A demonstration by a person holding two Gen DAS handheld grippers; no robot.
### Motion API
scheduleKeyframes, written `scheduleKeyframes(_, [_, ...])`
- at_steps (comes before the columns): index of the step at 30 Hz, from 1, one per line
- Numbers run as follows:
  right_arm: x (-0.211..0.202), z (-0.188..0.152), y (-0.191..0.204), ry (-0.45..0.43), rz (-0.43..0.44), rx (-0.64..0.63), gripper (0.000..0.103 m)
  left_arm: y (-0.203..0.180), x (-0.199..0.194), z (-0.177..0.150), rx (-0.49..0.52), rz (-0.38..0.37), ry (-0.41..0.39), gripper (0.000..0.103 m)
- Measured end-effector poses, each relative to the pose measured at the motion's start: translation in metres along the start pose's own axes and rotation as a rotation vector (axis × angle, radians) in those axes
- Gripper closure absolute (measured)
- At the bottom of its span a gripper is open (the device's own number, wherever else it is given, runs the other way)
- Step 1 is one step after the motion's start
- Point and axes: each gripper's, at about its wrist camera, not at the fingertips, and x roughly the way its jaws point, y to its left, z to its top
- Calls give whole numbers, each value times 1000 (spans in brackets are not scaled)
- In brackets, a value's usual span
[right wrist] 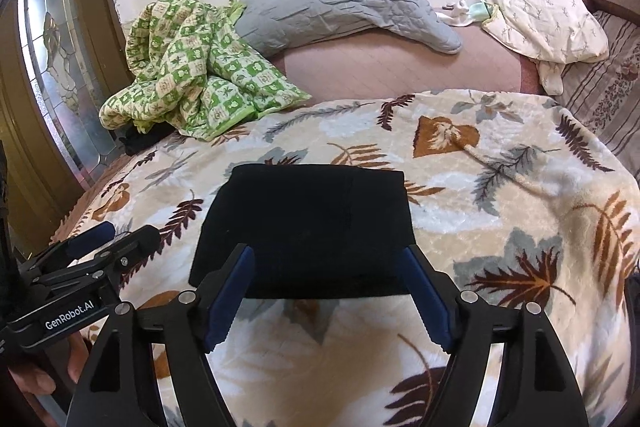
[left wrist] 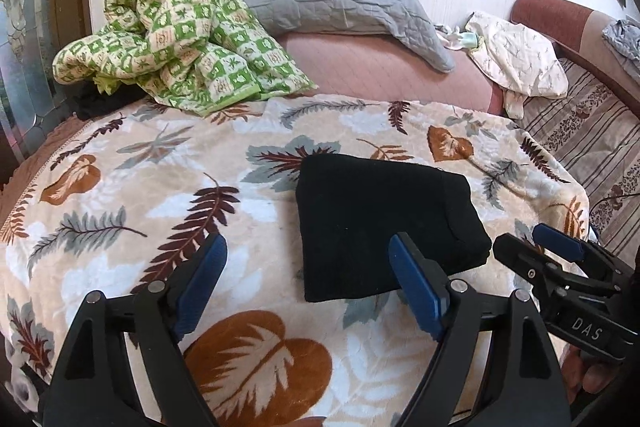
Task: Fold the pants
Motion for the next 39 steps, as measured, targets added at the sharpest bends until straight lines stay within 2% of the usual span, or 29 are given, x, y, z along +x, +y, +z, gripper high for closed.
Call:
scheduleKeyframes(20, [-21,-7,5,-8,4,-16,24,0,-22,-6,6,2,-37,19])
scheduleKeyframes(39, [-13,-10,6,12,9,-9,24,-1,-22,-9,7,5,-37,19])
